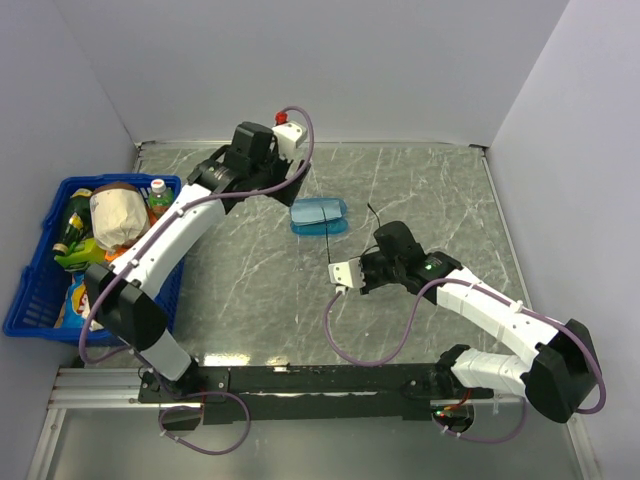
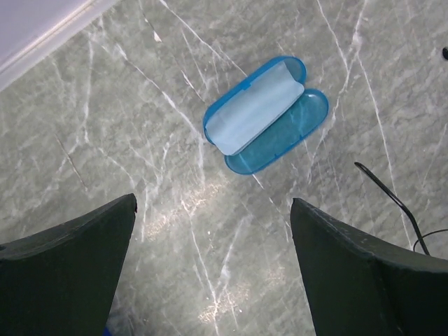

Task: Organize the sunglasses
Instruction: Fold the left temple of the sunglasses with the sunglasses.

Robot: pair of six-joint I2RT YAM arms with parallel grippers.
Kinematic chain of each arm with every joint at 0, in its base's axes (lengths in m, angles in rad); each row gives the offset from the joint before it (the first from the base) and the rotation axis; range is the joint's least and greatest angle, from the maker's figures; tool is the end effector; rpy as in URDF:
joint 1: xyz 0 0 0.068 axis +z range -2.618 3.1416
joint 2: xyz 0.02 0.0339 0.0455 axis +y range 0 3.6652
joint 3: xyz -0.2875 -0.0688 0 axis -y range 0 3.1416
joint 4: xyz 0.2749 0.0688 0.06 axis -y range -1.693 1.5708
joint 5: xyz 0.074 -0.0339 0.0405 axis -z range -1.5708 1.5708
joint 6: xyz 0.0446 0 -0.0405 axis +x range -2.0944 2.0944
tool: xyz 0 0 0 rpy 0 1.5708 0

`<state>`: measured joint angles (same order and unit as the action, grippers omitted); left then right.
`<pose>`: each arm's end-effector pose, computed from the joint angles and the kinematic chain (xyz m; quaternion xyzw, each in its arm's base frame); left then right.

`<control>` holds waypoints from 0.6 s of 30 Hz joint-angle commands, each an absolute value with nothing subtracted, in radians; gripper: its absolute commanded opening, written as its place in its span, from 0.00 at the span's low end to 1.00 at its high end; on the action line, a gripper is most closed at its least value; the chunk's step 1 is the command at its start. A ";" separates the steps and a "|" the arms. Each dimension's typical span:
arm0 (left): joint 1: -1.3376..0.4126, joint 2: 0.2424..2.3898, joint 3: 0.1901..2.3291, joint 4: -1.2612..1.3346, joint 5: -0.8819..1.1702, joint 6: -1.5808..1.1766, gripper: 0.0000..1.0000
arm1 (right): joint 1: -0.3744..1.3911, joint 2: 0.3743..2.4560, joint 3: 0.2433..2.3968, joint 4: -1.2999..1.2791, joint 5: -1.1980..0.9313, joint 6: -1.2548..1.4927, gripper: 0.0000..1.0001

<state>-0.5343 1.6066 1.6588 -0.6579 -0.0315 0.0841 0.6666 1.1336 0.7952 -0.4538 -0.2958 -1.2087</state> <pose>0.3443 -0.2021 0.4076 0.2626 0.8459 -0.0900 0.4554 0.1959 0.1706 0.2562 -0.7708 0.4963 0.0308 0.3982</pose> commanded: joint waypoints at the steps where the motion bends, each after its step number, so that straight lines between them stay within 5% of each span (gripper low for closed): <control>1: -0.537 1.629 1.655 -0.620 0.055 0.069 0.96 | 0.650 1.101 0.787 -0.413 -0.308 -1.201 0.00; 18: -0.552 1.569 1.578 -0.555 0.143 0.150 0.97 | 0.641 1.057 0.768 -0.374 -0.325 -1.193 0.00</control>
